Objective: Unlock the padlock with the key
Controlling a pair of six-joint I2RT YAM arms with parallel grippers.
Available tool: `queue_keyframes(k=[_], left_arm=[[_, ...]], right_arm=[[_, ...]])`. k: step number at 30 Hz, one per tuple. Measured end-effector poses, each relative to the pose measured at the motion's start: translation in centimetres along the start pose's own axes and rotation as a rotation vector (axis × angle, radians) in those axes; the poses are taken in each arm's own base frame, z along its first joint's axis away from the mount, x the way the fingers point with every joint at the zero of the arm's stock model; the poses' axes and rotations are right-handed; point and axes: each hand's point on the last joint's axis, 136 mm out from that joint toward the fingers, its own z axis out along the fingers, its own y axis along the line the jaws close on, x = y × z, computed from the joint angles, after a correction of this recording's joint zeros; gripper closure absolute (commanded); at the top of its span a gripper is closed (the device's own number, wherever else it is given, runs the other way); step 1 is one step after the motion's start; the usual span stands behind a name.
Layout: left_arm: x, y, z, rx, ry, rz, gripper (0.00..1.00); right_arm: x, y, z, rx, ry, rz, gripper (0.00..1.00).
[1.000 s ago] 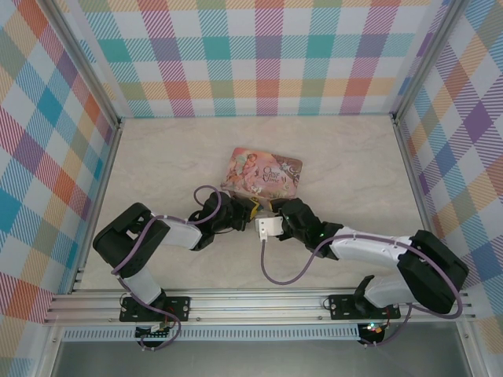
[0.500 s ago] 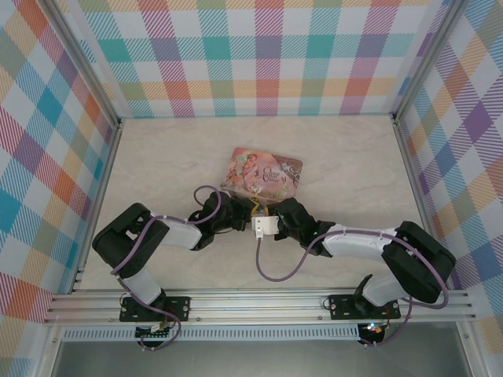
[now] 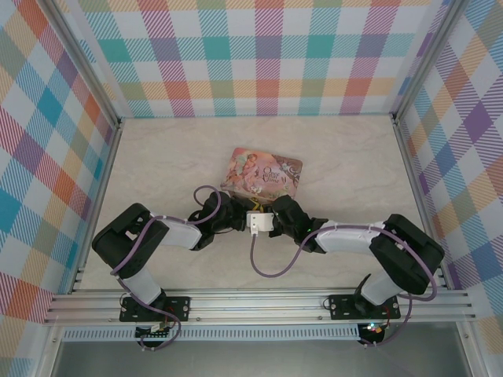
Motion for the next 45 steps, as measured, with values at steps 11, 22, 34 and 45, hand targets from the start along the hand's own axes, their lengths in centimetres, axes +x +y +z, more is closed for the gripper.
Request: queue_keyframes(k=[11,22,34,45], left_arm=[[-0.21,-0.02,-0.06,-0.001,-0.013,-0.001,1.0],[0.05,-0.19,-0.07,0.002,0.001,-0.003,1.0],[0.0,-0.01,-0.1,-0.006,-0.002,-0.013,1.0],[-0.19,-0.03,-0.1,-0.005,-0.013,-0.013,1.0]], right_arm=[[0.2,-0.32,0.02,0.019,0.014,0.067,1.0],[0.14,-0.36,-0.49,-0.009,0.048,0.488,1.0],[-0.64,0.14,-0.36,-0.079,0.021,1.014,1.0],[-0.6,-0.02,-0.24,-0.114,0.001,1.135,1.0]])
